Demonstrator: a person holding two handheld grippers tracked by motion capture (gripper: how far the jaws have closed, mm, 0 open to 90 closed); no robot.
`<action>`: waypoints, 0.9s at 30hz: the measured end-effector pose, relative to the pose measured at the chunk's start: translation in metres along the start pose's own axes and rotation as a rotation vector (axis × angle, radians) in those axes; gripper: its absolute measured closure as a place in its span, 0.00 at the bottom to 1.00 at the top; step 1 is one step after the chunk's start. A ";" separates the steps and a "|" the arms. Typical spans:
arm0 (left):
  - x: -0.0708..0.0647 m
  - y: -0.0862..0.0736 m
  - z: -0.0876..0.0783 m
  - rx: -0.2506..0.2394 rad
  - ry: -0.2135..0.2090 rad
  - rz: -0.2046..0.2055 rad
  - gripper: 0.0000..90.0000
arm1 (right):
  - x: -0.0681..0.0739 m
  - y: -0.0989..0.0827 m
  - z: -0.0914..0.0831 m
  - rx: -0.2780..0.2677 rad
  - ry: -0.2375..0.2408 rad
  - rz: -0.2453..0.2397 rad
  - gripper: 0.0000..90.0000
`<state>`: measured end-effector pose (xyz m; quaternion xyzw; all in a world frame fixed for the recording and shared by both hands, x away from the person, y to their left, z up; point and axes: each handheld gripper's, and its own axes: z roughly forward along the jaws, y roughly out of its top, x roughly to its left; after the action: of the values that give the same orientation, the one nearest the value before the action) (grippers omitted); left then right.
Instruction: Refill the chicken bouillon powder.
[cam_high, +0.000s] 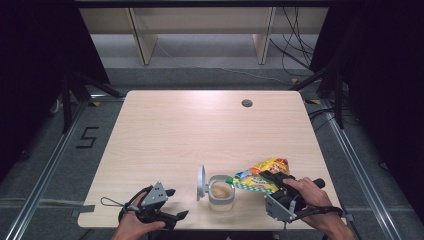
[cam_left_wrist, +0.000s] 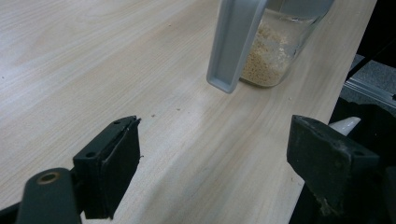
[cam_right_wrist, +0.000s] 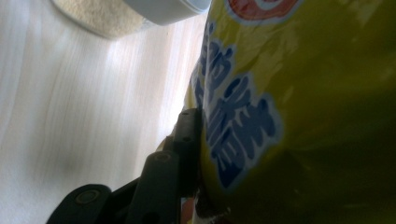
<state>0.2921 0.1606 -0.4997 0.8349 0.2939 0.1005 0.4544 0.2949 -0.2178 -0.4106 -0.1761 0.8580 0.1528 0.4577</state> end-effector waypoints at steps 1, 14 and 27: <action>0.000 0.000 0.000 0.000 -0.002 0.000 0.19 | 0.006 -0.003 0.000 0.005 0.010 0.107 0.79; 0.004 0.001 -0.001 0.027 -0.005 0.048 0.19 | 0.007 -0.034 0.011 -0.081 0.014 0.261 0.83; 0.000 0.001 0.000 0.015 -0.007 0.005 0.19 | 0.012 -0.059 0.016 -0.144 -0.011 0.510 0.86</action>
<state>0.2924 0.1604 -0.4993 0.8394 0.2911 0.0967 0.4486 0.3264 -0.2659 -0.4351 0.0145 0.8590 0.3250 0.3953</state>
